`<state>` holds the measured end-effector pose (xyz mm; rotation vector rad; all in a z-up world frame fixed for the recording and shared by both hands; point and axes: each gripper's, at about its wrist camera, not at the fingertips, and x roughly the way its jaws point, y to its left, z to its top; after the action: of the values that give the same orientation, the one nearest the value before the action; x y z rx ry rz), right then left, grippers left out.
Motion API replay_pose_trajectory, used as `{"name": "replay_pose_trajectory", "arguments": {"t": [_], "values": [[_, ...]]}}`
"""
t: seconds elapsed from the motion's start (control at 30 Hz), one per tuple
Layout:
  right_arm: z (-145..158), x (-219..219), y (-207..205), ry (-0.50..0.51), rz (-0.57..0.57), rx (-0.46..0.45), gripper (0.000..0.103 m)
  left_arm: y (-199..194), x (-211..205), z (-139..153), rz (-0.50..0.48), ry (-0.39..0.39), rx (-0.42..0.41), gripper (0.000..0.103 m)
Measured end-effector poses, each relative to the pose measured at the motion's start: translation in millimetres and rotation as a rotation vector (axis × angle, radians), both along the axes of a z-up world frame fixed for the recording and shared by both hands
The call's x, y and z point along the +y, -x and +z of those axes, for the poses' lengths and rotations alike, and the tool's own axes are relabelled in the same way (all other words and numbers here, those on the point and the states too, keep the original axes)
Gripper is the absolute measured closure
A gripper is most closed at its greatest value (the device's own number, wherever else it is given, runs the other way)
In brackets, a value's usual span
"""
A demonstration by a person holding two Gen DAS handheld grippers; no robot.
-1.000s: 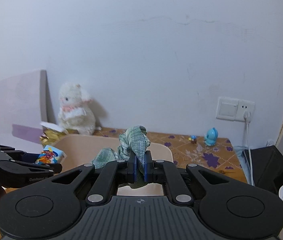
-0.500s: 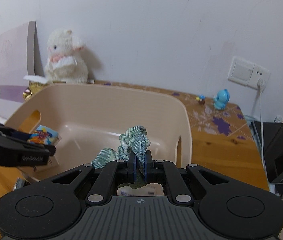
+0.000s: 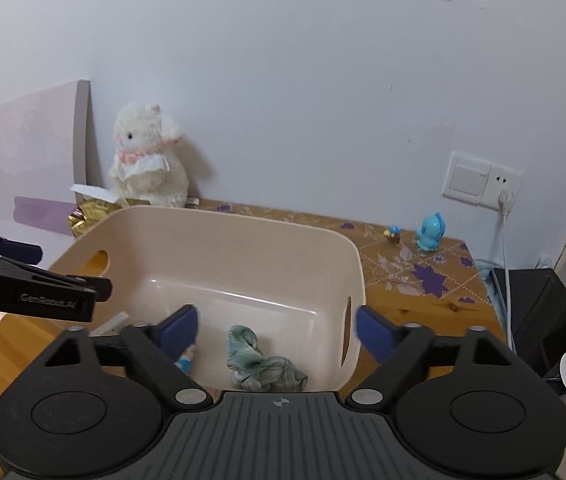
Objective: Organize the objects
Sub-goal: 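Grasp the dark blue box with left tool while right tool grasps the grey hair clip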
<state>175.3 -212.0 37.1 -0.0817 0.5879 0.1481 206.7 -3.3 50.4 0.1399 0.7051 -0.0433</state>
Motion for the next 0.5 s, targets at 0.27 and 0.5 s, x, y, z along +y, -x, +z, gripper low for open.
{"name": "replay_pose_trajectory", "arguments": {"t": [0.27, 0.5], "values": [[-5.6, 5.6, 37.1, 0.031, 0.028, -0.008, 0.001, 41.8, 28.9, -8.5, 0.001, -0.020, -0.028, 0.009], [-29.6, 10.6, 54.7, 0.073, 0.040, 0.032, 0.000, 63.5, 46.1, -32.7, 0.013, -0.030, -0.002, 0.009]]}}
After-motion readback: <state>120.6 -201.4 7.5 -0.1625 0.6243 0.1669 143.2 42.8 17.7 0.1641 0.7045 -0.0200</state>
